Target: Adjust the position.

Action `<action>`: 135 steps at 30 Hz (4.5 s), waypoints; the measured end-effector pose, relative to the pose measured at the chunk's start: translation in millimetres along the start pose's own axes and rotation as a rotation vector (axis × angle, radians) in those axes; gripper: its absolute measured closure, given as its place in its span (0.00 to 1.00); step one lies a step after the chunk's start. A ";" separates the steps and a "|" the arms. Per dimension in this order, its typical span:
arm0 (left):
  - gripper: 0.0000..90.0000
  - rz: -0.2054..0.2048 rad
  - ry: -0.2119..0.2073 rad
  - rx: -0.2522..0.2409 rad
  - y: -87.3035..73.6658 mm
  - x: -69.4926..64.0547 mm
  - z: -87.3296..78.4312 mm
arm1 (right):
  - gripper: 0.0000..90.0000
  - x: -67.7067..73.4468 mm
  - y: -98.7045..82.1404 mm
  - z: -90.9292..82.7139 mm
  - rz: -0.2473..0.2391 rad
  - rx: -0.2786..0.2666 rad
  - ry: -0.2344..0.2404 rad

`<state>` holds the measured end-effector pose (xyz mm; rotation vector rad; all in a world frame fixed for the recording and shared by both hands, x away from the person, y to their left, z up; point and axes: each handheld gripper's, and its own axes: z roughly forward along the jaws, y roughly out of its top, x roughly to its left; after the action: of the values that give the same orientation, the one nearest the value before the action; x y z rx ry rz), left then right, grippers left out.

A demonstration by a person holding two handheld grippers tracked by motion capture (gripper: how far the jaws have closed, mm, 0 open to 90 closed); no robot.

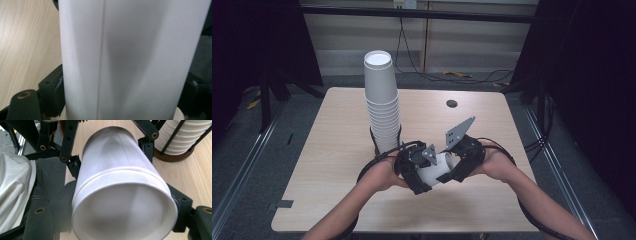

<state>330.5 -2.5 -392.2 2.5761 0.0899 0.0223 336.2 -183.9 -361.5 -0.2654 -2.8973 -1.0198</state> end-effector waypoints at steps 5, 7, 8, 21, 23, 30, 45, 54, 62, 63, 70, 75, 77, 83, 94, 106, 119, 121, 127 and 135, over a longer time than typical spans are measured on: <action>0.10 -0.036 0.007 -0.013 -5.6 4.9 -0.8 | 0.28 -1.0 -3.0 -0.2 0.017 -0.009 -0.009; 0.07 -0.032 0.010 -0.009 -8.1 7.7 -2.5 | 0.28 -2.2 -5.1 -1.1 0.035 -0.014 -0.006; 0.06 -0.055 0.004 -0.027 -9.3 7.5 -2.6 | 0.28 -3.4 -6.1 -1.6 0.026 -0.017 -0.005; 0.00 -0.103 0.010 -0.077 -20.2 11.5 -11.7 | 0.28 -5.5 -20.1 -10.0 0.074 -0.056 -0.009; 0.00 -0.122 0.001 -0.100 -22.9 12.5 -14.1 | 0.28 -5.7 -21.7 -11.1 0.074 -0.054 -0.020; 0.00 -0.135 -0.005 -0.118 -28.0 13.4 -17.4 | 0.28 -10.3 -33.3 -22.9 0.110 -0.095 -0.033; 0.01 -0.207 -0.035 -0.170 -37.2 16.7 0.4 | 0.28 -13.9 -33.6 -31.7 0.149 -0.187 -0.039; 0.04 -0.218 -0.038 -0.203 -37.8 17.8 1.8 | 0.27 -9.9 -28.0 -26.3 0.125 -0.195 -0.007; 0.04 -0.199 -0.027 -0.224 -36.5 17.6 2.0 | 0.27 -10.9 -29.2 -23.6 0.132 -0.198 0.003; 0.04 -0.196 -0.027 -0.222 -36.2 17.8 2.3 | 0.27 -11.0 -29.2 -23.3 0.132 -0.199 0.004; 0.03 -0.178 -0.018 -0.231 -36.2 17.8 3.0 | 0.27 -11.3 -28.5 -23.0 0.130 -0.191 0.005; 0.04 -0.178 -0.016 -0.242 -36.3 17.4 2.6 | 0.27 -11.8 -28.2 -22.5 0.126 -0.195 0.007; 0.04 -0.163 -0.015 -0.245 -36.4 17.5 2.2 | 0.27 -12.2 -27.9 -22.2 0.128 -0.194 0.005; 0.09 -0.155 -0.024 -0.266 -36.4 16.7 0.2 | 0.27 -12.8 -26.5 -20.3 0.126 -0.191 0.013; 0.14 -0.125 -0.033 -0.267 -35.8 15.0 -0.9 | 0.27 -13.1 -25.6 -18.2 0.122 -0.184 0.024; 0.17 -0.126 -0.032 -0.277 -38.2 15.5 -3.7 | 0.27 -13.4 -28.6 -17.5 0.126 -0.178 0.029; 0.08 -0.098 -0.020 -0.269 -35.0 14.2 -0.3 | 0.27 -12.3 -26.8 -15.7 0.102 -0.170 0.033; 0.09 -0.091 -0.025 -0.283 -34.3 13.8 -0.4 | 0.27 -12.3 -26.5 -15.8 0.097 -0.169 0.038; 0.15 -0.096 -0.022 -0.283 -34.3 14.1 -5.3 | 0.28 -12.5 -26.9 -15.4 0.091 -0.176 0.036; 0.19 -0.092 -0.022 -0.263 -34.4 15.5 -6.5 | 0.28 -12.3 -26.0 -15.3 0.080 -0.164 0.031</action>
<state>343.7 31.1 -405.1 2.3069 0.1844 -0.0265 343.6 -215.2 -367.0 -0.3676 -2.7540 -1.2376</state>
